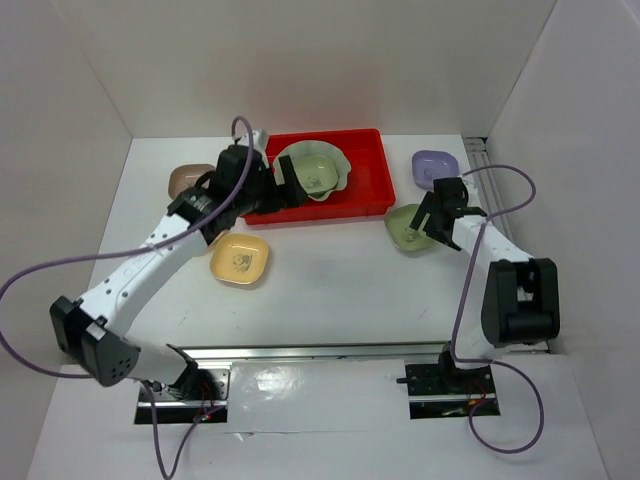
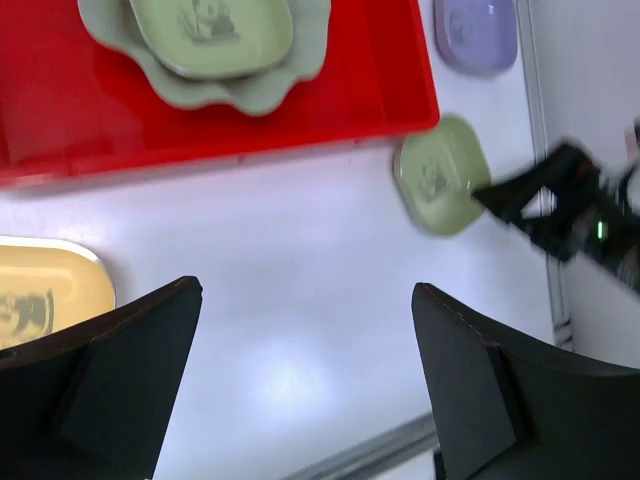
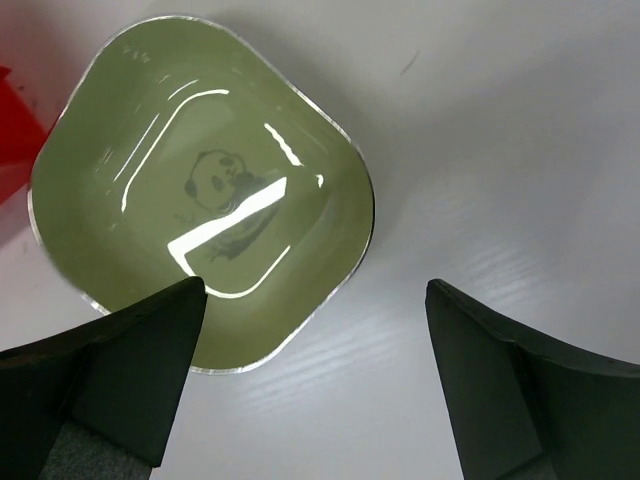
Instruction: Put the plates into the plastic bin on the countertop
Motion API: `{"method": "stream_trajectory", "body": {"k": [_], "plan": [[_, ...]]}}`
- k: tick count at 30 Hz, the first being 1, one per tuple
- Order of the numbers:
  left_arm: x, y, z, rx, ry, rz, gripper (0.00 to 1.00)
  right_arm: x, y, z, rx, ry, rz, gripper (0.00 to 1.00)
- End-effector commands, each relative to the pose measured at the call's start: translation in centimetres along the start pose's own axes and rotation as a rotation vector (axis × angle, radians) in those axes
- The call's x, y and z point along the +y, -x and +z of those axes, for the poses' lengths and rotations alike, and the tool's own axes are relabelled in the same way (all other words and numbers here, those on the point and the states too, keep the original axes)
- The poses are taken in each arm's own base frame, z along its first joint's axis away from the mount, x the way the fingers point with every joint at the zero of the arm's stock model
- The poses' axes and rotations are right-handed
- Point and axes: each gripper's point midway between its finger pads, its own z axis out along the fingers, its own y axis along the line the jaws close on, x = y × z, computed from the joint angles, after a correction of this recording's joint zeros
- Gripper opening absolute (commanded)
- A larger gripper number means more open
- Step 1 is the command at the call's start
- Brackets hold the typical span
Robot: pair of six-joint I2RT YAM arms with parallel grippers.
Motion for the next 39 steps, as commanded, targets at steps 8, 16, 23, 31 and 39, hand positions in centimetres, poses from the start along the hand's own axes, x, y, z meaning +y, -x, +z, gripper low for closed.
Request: {"method": "stream_trajectory", "body": {"k": [8, 16, 23, 31, 39], "plan": [[1.0, -5.9, -4.0, 0.049, 0.018, 0.097, 1.00, -0.5, 3.8, 5.8, -0.049, -0.042, -0.010, 0.95], [1.2, -7.0, -5.3, 0.061, 0.027, 0.131, 1.00, -1.3, 0.4, 7.6, 0.025, -0.033, 0.003, 0.56], [1.5, -6.5, -5.9, 0.041, 0.038, 0.139, 1.00, -3.6, -0.7, 6.8, 0.041, -0.104, 0.039, 0.00], [2.0, -6.7, -6.2, 0.046, 0.054, 0.143, 1.00, -7.7, 2.7, 1.2, -0.092, -0.320, 0.168, 0.00], [2.2, -6.7, -6.3, 0.047, 0.067, 0.136, 1.00, -2.5, 8.9, -6.7, -0.303, -0.109, 0.260, 0.00]]}}
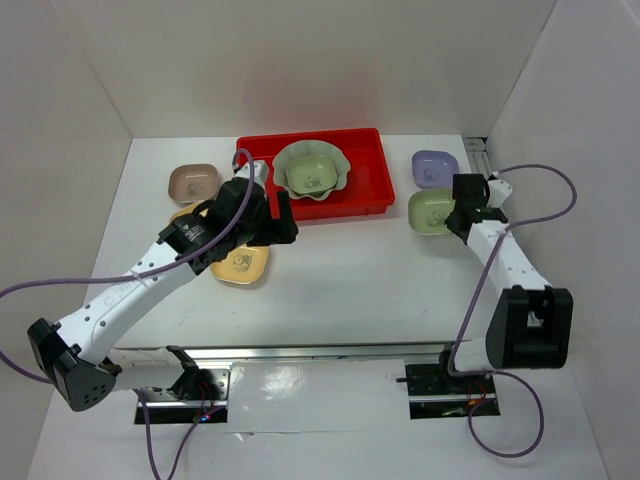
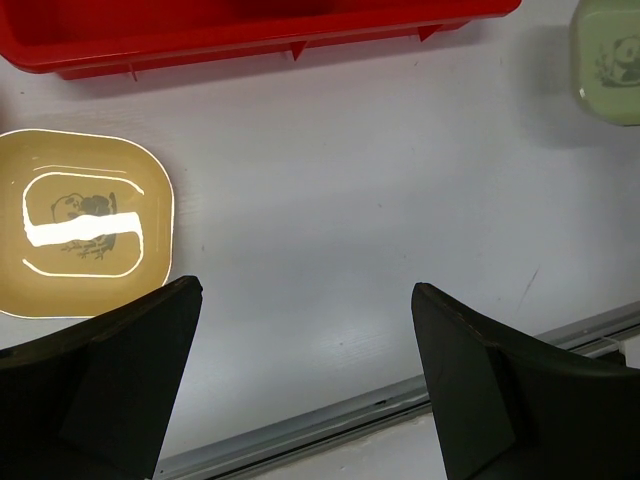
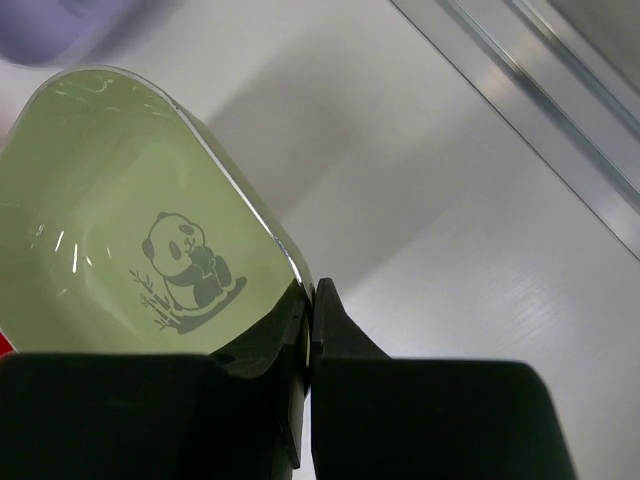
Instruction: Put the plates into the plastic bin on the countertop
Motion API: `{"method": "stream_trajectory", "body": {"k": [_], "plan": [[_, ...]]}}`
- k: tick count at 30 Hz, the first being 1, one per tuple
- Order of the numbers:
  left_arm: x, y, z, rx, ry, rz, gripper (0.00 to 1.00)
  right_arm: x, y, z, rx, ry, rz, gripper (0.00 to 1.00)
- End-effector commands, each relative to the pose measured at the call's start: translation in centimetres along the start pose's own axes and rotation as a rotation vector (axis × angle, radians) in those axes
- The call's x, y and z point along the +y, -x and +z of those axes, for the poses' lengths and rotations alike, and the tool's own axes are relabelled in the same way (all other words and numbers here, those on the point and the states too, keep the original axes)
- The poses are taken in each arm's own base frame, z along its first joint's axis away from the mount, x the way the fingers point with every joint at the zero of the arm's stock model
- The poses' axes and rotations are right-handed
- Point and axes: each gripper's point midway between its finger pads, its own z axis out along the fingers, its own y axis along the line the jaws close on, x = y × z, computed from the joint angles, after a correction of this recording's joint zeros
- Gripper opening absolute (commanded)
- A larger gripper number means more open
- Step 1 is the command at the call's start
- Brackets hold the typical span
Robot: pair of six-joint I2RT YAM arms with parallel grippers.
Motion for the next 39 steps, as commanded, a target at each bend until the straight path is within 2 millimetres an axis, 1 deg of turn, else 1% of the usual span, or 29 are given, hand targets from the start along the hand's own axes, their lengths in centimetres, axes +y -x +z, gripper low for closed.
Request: {"method": "stream_trajectory", "body": {"k": [1, 3, 4, 6, 7, 8, 9, 11, 12, 13, 14, 15, 16, 17, 18, 19, 20, 21, 23, 25, 27, 28, 30, 31, 33, 35, 37, 38, 39], "plan": [[0.2, 0.6, -1.1, -0.036, -0.006, -0.002, 1.00, 3.2, 5.3, -5.5, -0.161, 0.121, 0.118, 0.00], [0.3, 0.7, -1.1, -0.041, 0.002, -0.011, 1.00, 6.0, 7.0, -8.6, -0.213, 0.253, 0.149, 0.00], [0.4, 0.7, -1.5, -0.041, 0.002, -0.011, 1.00, 7.4, 7.2, -9.4, -0.214, 0.309, 0.150, 0.00], [0.6, 0.7, -1.7, -0.046, 0.011, -0.032, 1.00, 11.8, 7.6, -11.2, -0.203, 0.455, 0.137, 0.00], [0.7, 1.0, -2.1, -0.061, 0.015, -0.035, 1.00, 13.3, 7.4, -11.4, -0.196, 0.476, 0.122, 0.00], [0.9, 0.8, -2.1, -0.051, 0.022, -0.044, 1.00, 15.3, 6.0, -9.9, -0.158, 0.471, 0.084, 0.00], [1.2, 0.8, -2.4, -0.055, 0.031, -0.044, 1.00, 17.5, 4.7, -10.4, -0.146, 0.490, 0.058, 0.00], [0.9, 1.5, -3.4, -0.083, 0.010, -0.062, 1.00, 21.0, 4.5, -10.9, -0.134, 0.516, 0.049, 0.00], [0.9, 1.6, -3.7, -0.090, 0.005, -0.064, 1.00, 22.4, 2.1, -8.8, -0.085, 0.470, 0.009, 0.00], [1.1, 1.5, -4.1, -0.090, 0.005, -0.055, 1.00, 24.7, 2.2, -9.9, -0.085, 0.501, 0.036, 0.00], [1.2, 1.6, -4.6, -0.096, 0.001, -0.056, 1.00, 26.1, 0.2, -8.0, -0.050, 0.476, 0.013, 0.00], [1.7, 1.8, -4.9, -0.104, 0.015, -0.062, 1.00, 27.3, -0.7, -7.7, -0.031, 0.486, 0.014, 0.00], [1.7, 1.9, -5.2, -0.112, 0.011, -0.051, 1.00, 29.0, 0.5, -8.1, -0.043, 0.510, 0.055, 0.00], [2.3, 1.5, -5.2, -0.101, 0.034, -0.045, 1.00, 30.2, -0.3, -8.0, -0.031, 0.514, 0.049, 0.00], [2.7, 1.6, -5.5, -0.103, 0.041, -0.041, 1.00, 30.7, -2.2, -5.7, 0.002, 0.468, 0.012, 0.00], [3.0, 1.5, -5.5, -0.102, 0.056, -0.027, 1.00, 31.7, -2.7, -5.7, 0.005, 0.469, 0.013, 0.00], [3.2, 1.8, -5.9, -0.118, 0.058, -0.031, 1.00, 33.4, -2.1, -6.6, -0.003, 0.499, 0.034, 0.00], [3.7, 1.6, -5.9, -0.108, 0.073, -0.023, 1.00, 33.9, -3.4, -4.9, 0.011, 0.478, 0.017, 0.00], [4.1, 1.3, -6.0, -0.108, 0.087, -0.009, 1.00, 35.2, -3.6, -5.0, 0.019, 0.490, 0.049, 0.00], [4.6, 1.2, -6.0, -0.109, 0.098, -0.015, 1.00, 35.6, -5.2, -3.7, 0.052, 0.479, 0.042, 0.00], [5.0, 0.8, -5.7, -0.095, 0.105, -0.006, 1.00, 36.5, -5.4, -4.0, 0.050, 0.497, 0.055, 0.00], [5.2, 0.5, -5.5, -0.085, 0.112, -0.003, 1.00, 36.4, -6.1, -3.3, 0.057, 0.485, 0.046, 0.00], [5.7, 0.2, -5.2, -0.077, 0.125, 0.003, 1.00, 37.4, -5.8, -4.1, 0.052, 0.510, 0.061, 0.00], [5.9, -0.2, -5.0, -0.068, 0.132, 0.006, 1.00, 37.6, -6.8, -3.3, 0.067, 0.502, 0.050, 0.00], [5.9, -0.6, -4.8, -0.054, 0.130, 0.009, 1.00, 38.4, -6.4, -3.3, 0.056, 0.515, 0.049, 0.03], [5.8, -0.5, -4.8, -0.061, 0.125, 0.016, 1.00, 38.9, -7.7, -2.8, 0.072, 0.515, 0.019, 0.13], [5.8, -0.7, -4.9, -0.056, 0.118, 0.016, 1.00, 39.4, -7.7, -2.9, 0.079, 0.527, 0.006, 0.20], [6.1, -0.8, -4.6, -0.057, 0.125, 0.011, 1.00, 39.4, -7.7, -2.9, 0.079, 0.527, 0.006, 0.42], [6.2, -0.8, -4.6, -0.056, 0.125, 0.021, 1.00, 39.5, -8.1, -3.3, 0.078, 0.533, -0.011, 0.58]]}}
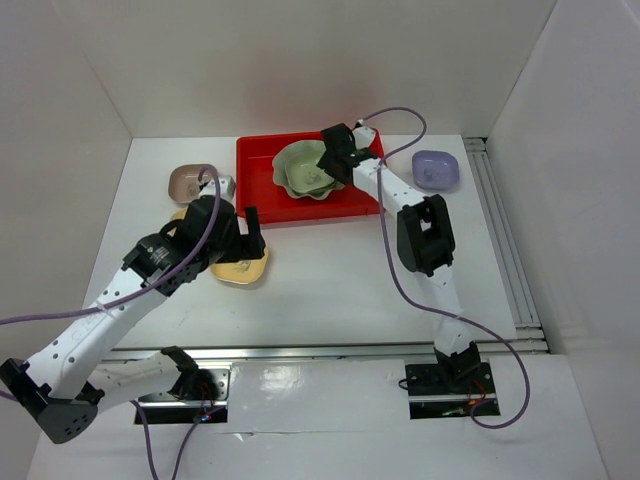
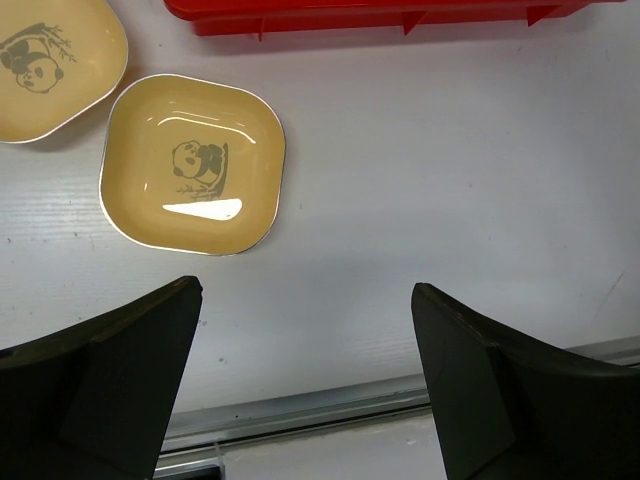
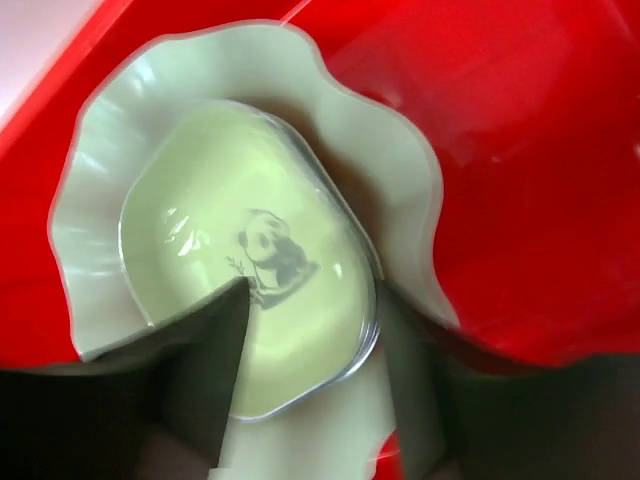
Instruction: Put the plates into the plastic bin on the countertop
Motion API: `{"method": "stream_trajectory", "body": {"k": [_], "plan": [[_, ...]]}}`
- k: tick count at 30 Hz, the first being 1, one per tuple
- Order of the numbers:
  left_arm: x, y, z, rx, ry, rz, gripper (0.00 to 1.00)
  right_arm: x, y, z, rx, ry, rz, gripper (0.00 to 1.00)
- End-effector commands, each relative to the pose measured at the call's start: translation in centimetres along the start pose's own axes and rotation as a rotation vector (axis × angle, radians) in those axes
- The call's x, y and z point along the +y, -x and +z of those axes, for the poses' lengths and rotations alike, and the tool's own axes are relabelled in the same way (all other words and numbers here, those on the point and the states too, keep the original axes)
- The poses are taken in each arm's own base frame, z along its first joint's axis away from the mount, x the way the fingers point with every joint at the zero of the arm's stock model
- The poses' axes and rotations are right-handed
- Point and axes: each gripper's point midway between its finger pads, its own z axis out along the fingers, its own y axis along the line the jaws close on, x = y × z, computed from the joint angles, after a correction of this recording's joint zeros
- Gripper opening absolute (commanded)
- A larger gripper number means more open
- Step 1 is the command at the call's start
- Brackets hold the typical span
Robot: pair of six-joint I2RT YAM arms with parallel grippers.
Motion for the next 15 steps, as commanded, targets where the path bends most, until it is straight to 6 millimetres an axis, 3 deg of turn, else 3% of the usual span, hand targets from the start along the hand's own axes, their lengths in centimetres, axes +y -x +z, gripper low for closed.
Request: {"method": "stream_trajectory", "body": {"k": [1, 3, 4, 6, 7, 8, 9, 10, 11, 12, 14, 15], "plan": [[0.1, 0.7, -0.3, -0.032, -0.014, 0.013, 1.00, 2.0, 0.1, -0.8, -0.010, 0.038, -0.017, 0.65], [0.1, 0.6, -0.1, -0.033, -0.015, 0.012, 1.00, 2.3, 0.6, -1.4, -0.017, 0.048, -0.021, 0.76], [0.4, 0.7, 0.0, -0.035, -0.007, 0.006, 1.00, 2.5, 1.0, -1.8, -0.023, 0.054, -0.017, 0.78], [0.4, 0.4, -0.1, -0.030, -0.016, 0.015, 1.00, 3.1, 3.0, -3.6, -0.064, 0.065, -0.023, 0.91], [0.4, 0.4, -0.1, -0.030, -0.016, 0.015, 1.00, 2.9, 3.5, -4.3, -0.075, 0.058, -0.031, 0.91], [0.6, 0.6, -0.1, -0.033, -0.008, 0.009, 1.00, 3.8, 5.8, -6.8, -0.119, 0.092, -0.021, 0.95], [0.5, 0.5, -0.1, -0.037, -0.021, 0.006, 1.00, 3.0, 7.4, -7.8, -0.158, 0.075, -0.030, 0.97], [0.5, 0.3, 0.2, -0.031, -0.030, 0.000, 1.00, 1.7, 7.9, -8.1, -0.163, 0.060, -0.040, 1.00], [0.3, 0.4, -0.1, -0.034, -0.042, -0.002, 1.00, 1.8, 11.1, -10.6, -0.224, 0.099, -0.013, 1.00], [0.5, 0.4, 0.2, -0.033, -0.043, -0.001, 1.00, -0.1, 13.2, -10.6, -0.228, 0.098, -0.026, 1.00], [0.2, 0.1, 0.4, -0.021, -0.069, -0.009, 1.00, -3.7, 15.0, -10.2, -0.228, 0.057, -0.039, 1.00], [0.0, 0.3, 0.4, -0.022, -0.084, -0.005, 1.00, -6.6, 17.3, -9.9, -0.235, 0.017, -0.031, 1.00]]}}
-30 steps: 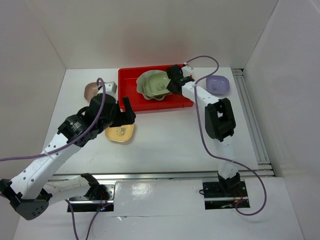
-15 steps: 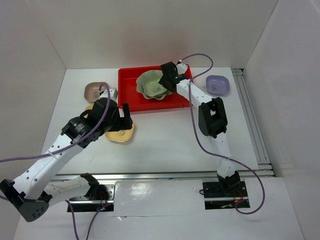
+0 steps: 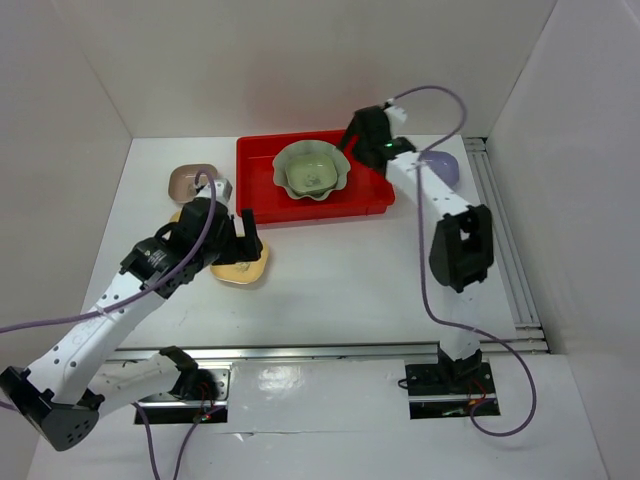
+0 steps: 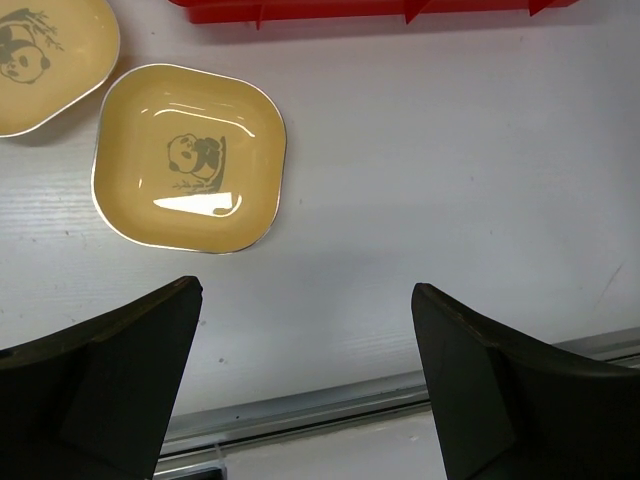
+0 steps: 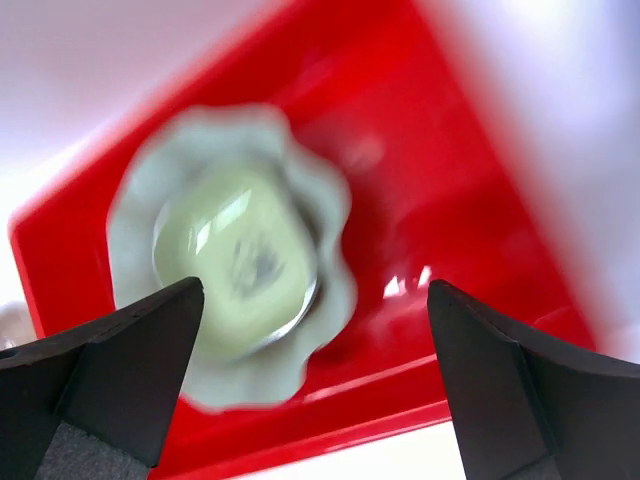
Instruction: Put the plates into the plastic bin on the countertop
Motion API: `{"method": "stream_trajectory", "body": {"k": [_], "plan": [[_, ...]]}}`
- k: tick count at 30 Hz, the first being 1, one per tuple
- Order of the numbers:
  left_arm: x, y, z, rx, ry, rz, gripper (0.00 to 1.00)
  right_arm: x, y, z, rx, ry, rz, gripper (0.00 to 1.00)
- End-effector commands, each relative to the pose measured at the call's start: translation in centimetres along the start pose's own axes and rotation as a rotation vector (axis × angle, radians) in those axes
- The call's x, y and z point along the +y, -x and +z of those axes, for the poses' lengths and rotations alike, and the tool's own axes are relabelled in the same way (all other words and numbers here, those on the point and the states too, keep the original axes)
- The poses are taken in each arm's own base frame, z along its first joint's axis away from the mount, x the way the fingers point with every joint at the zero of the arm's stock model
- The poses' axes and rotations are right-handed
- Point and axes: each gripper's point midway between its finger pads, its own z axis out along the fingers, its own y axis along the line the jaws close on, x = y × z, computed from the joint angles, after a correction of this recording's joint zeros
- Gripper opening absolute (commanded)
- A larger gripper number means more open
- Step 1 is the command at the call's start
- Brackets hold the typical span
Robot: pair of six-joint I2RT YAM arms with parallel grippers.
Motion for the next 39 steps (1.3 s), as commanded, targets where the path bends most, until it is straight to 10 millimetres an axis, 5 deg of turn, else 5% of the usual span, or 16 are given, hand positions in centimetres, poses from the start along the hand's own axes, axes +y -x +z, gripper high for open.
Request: {"method": "stream_trajectory", "body": {"k": [1, 5, 10, 14, 15, 19, 27, 34, 39], "plan": [[-1.1, 0.4, 0.2, -0.003, -0.088, -0.005, 1.00, -6.9, 11.3, -2.3, -0.166, -0.054, 0.014, 1.00], [-1.4, 0.7, 0.7, 0.009, -0.136, -0.016, 1.00, -14.8, 13.3, 0.6, -0.105, -0.204, -0.021, 1.00], [-1.0, -0.3, 1.6, 0.052, -0.133, -0.008, 1.00, -22.8, 12.5, 4.5, 0.020, -0.355, 0.013, 0.97], [-1.1, -1.1, 1.8, 0.078, -0.143, -0.006, 1.00, -26.1, 13.6, 5.4, -0.001, -0.389, 0.019, 0.96], [-1.1, -1.1, 1.8, 0.078, -0.143, -0.006, 1.00, -26.7, 12.6, 6.2, 0.026, -0.400, -0.001, 0.96], [-1.4, -1.3, 1.7, 0.085, -0.158, 0.010, 1.00, -27.8, 14.0, 7.0, -0.028, -0.440, -0.100, 0.96], [-1.1, -1.4, 1.7, 0.078, -0.150, 0.019, 1.00, -29.2, 11.6, 7.9, 0.007, -0.485, -0.120, 0.96], [-1.5, -1.7, 1.5, 0.083, -0.163, 0.031, 1.00, -31.4, 7.7, 9.0, 0.047, -0.523, -0.097, 0.83], [-1.5, -1.7, 1.5, 0.082, -0.163, 0.040, 1.00, -32.4, 7.5, 9.2, 0.033, -0.523, -0.073, 0.72]]}}
